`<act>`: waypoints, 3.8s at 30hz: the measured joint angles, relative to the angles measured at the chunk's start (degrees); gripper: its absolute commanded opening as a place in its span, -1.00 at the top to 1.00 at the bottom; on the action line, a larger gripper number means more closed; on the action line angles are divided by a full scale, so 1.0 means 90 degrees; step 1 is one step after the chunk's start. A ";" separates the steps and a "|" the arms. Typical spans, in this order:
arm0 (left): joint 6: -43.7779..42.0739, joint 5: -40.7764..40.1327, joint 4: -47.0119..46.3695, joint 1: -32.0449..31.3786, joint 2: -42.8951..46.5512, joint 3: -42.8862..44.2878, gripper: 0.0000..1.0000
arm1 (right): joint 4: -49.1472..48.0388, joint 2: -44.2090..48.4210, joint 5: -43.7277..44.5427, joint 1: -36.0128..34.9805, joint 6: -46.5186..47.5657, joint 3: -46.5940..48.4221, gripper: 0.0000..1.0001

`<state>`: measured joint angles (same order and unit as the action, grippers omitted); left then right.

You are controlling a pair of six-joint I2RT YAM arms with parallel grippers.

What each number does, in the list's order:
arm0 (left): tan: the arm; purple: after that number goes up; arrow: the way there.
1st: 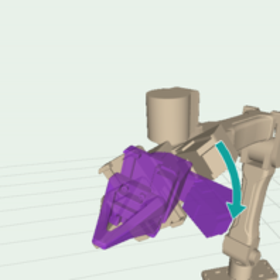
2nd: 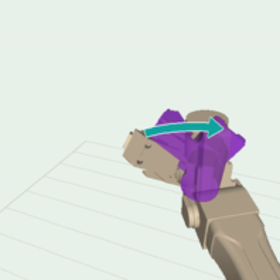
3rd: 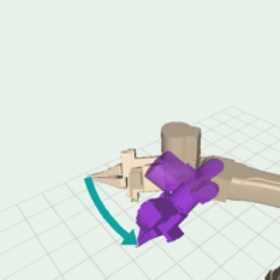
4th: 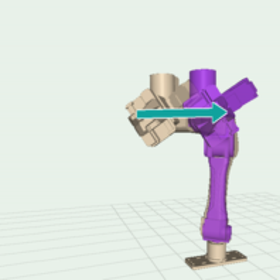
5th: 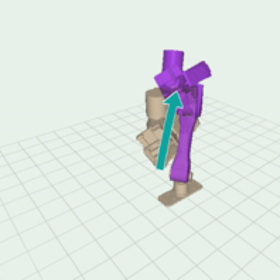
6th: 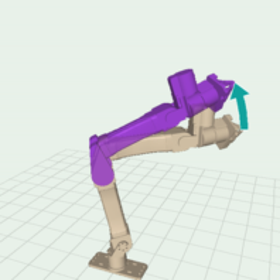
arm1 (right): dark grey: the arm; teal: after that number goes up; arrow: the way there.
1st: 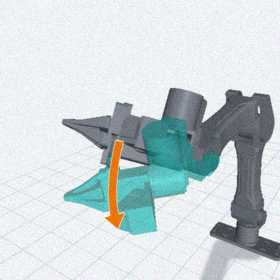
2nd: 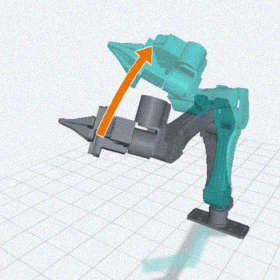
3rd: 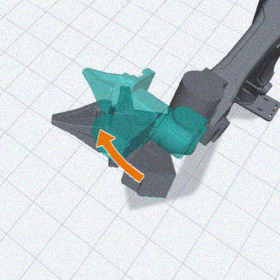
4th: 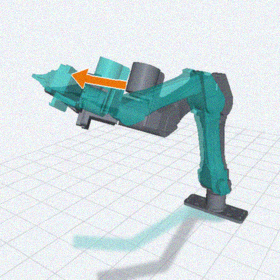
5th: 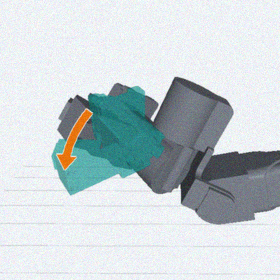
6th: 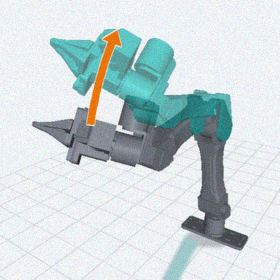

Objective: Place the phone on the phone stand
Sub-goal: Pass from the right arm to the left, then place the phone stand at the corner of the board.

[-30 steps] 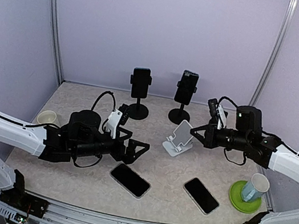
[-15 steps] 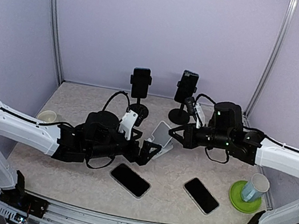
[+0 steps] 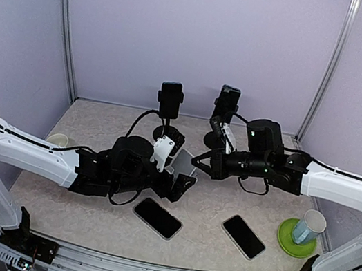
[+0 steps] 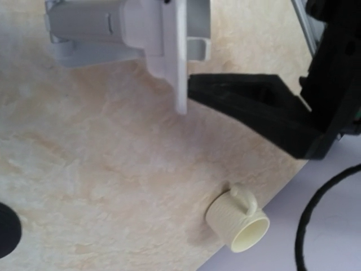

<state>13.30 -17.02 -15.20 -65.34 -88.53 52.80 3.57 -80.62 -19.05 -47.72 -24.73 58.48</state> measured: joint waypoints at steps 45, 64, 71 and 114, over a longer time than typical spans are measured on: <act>-0.0391 0.0138 0.0413 0.0000 -0.0046 0.0000 0.08 | 0.0517 -0.0282 -0.0330 -0.0406 0.0279 0.0503 -1.00; 0.0051 -0.0760 0.0617 0.1693 0.1039 -0.0282 0.04 | 0.0624 0.0901 0.2174 -0.0304 0.0631 -0.0539 -1.00; 0.0209 -0.1117 0.0614 0.2778 0.1049 -0.0282 0.07 | 0.1127 0.0551 0.2489 -0.0170 0.0947 -0.0743 -1.00; 0.0359 -0.0969 -0.1207 0.4724 -0.3548 0.2081 0.02 | 0.1690 0.1897 0.2883 0.0338 0.0641 -0.1292 -1.00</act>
<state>16.53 -25.74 -26.06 -22.83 -120.46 71.53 18.79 -63.55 6.90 -44.69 -18.96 46.85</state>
